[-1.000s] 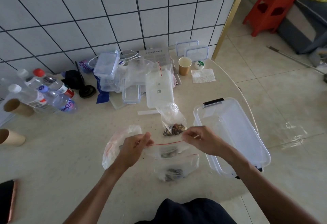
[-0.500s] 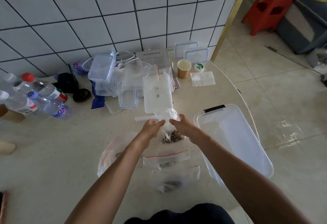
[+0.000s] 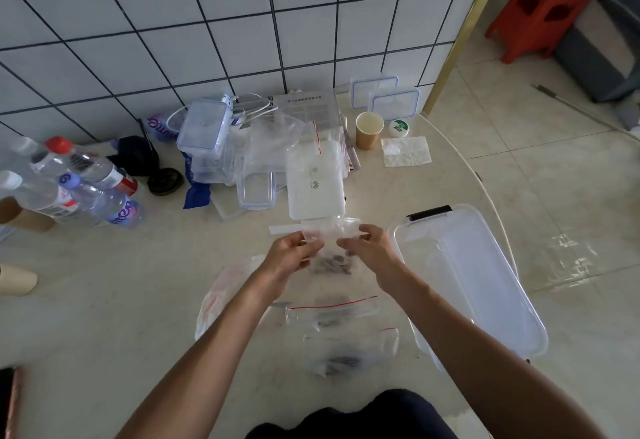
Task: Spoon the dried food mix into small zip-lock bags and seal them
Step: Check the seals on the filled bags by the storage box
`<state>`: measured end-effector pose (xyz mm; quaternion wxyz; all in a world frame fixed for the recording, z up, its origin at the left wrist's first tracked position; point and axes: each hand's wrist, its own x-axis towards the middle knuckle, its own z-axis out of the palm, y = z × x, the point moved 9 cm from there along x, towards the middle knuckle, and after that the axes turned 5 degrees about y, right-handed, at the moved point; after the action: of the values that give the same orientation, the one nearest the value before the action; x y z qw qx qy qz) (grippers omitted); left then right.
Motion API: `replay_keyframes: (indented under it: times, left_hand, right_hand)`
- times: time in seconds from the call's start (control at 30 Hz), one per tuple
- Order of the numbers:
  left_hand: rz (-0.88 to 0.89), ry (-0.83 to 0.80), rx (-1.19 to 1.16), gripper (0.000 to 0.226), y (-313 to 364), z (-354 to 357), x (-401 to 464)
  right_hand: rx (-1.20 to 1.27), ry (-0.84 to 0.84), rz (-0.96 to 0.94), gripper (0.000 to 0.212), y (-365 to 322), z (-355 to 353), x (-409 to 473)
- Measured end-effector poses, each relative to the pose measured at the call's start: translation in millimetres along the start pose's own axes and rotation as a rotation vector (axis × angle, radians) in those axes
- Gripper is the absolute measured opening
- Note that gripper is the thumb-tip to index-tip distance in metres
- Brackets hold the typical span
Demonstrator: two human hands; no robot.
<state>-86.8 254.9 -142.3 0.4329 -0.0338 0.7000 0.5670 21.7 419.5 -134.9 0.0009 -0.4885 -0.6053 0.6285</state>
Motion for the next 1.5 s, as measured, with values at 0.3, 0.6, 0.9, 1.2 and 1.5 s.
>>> replay_keyframes:
  times: [0.3, 0.6, 0.9, 1.2, 1.5]
  left_hand:
    - [0.237, 0.078, 0.015, 0.020, 17, -35, -49]
    - [0.415, 0.045, 0.114, 0.017, 32, -31, -77]
    - [0.462, 0.118, 0.415, 0.008, 23, -34, -82]
    - [0.566, 0.152, 0.483, 0.013, 39, -25, -88]
    - [0.504, 0.153, 0.399, 0.014, 27, -37, -78]
  right_hand:
    - [-0.094, -0.108, -0.169, 0.013, -26, -18, -38]
    - [-0.283, -0.194, -0.382, 0.004, -54, -28, -72]
    - [-0.545, -0.193, -0.580, 0.013, -65, -14, -81]
    - [-0.871, -0.257, -0.673, 0.014, -71, 48, -89]
    - [-0.765, -0.264, -0.598, 0.016, -64, 40, -82]
